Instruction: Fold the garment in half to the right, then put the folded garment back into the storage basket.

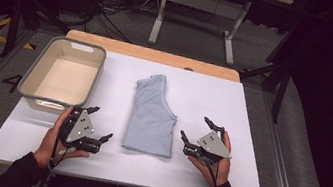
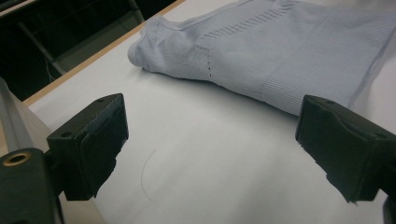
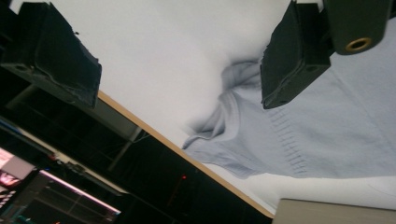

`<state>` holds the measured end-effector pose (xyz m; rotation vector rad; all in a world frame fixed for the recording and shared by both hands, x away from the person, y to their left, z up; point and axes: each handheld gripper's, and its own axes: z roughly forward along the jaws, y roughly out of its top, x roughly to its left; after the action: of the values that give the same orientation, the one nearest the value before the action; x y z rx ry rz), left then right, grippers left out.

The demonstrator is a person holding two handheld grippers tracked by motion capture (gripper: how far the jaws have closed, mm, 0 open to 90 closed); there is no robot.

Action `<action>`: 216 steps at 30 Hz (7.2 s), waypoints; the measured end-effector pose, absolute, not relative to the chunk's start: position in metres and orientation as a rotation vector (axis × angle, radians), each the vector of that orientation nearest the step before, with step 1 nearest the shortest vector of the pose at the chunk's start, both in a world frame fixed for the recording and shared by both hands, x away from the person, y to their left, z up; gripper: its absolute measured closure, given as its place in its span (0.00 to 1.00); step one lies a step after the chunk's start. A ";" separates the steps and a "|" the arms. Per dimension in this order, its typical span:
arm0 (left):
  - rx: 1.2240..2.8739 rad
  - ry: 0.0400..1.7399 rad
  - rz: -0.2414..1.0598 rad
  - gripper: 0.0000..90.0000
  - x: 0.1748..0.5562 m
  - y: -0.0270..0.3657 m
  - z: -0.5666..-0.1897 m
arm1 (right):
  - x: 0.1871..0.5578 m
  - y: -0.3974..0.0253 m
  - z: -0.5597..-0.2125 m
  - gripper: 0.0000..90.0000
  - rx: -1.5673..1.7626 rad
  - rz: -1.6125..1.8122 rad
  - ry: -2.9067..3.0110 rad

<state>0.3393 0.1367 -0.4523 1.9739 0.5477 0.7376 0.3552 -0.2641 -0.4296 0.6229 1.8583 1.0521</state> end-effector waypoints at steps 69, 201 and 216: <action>2.028 0.573 0.668 0.11 0.333 0.138 -0.465 | 0.353 -0.274 -0.445 0.14 0.718 1.050 1.935; 2.013 0.629 0.804 0.89 0.376 0.073 -0.421 | 0.440 -0.169 -0.398 0.82 0.761 1.317 1.918; 1.965 0.660 0.841 0.89 0.375 0.094 -0.409 | 0.445 -0.144 -0.388 0.82 0.723 1.335 1.891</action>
<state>0.3752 0.0937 -0.4085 1.9647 0.6601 0.8413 0.4454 -0.1441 -0.3882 0.7229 1.8911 1.3354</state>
